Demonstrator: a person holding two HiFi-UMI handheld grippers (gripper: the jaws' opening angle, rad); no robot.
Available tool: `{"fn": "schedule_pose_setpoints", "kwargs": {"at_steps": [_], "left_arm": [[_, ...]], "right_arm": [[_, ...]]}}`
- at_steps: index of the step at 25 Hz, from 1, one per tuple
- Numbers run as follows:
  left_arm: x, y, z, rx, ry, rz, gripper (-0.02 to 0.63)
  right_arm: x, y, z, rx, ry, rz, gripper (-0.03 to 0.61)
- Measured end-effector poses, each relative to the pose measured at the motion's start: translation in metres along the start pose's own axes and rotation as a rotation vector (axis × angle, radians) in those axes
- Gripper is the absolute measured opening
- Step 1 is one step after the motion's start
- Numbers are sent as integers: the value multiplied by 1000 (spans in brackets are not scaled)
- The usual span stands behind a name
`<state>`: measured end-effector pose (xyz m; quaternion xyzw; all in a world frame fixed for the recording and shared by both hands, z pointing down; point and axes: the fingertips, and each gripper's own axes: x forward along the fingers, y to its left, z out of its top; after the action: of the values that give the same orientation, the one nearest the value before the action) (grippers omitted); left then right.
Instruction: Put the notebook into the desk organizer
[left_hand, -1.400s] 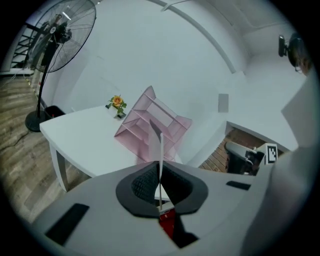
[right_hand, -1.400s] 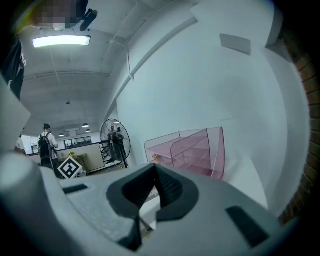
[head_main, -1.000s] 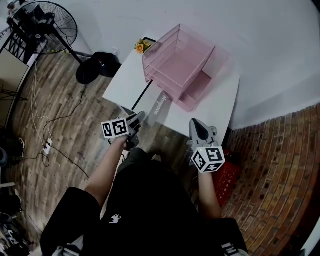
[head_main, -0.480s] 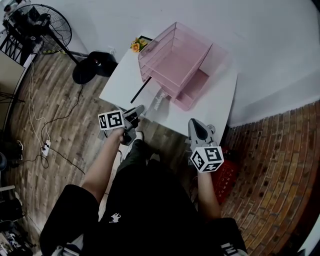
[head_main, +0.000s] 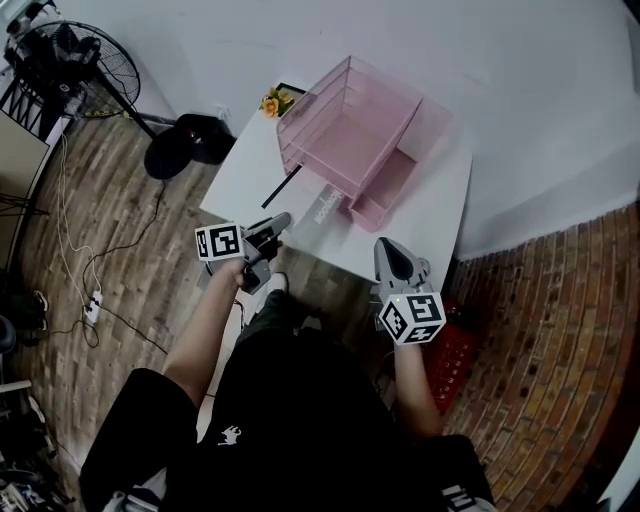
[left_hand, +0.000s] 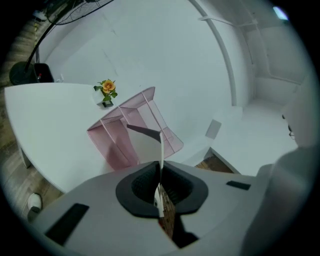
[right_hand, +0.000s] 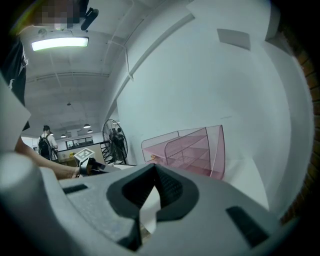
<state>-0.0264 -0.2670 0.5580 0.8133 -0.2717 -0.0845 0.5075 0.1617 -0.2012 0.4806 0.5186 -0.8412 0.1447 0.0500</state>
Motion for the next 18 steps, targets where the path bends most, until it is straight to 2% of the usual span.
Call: {"fn": "schedule_pose_setpoints", "kwargs": {"at_steps": [6, 10, 18], "left_arm": [[7, 3, 6, -113, -71, -131, 11], [15, 23, 3, -55, -28, -84, 11], [28, 64, -14, -36, 26, 58, 11]], "right_arm": [[0, -3, -4, 2, 13, -18, 2], [2, -3, -8, 2, 31, -26, 2], [20, 2, -22, 7, 67, -15, 2]]}}
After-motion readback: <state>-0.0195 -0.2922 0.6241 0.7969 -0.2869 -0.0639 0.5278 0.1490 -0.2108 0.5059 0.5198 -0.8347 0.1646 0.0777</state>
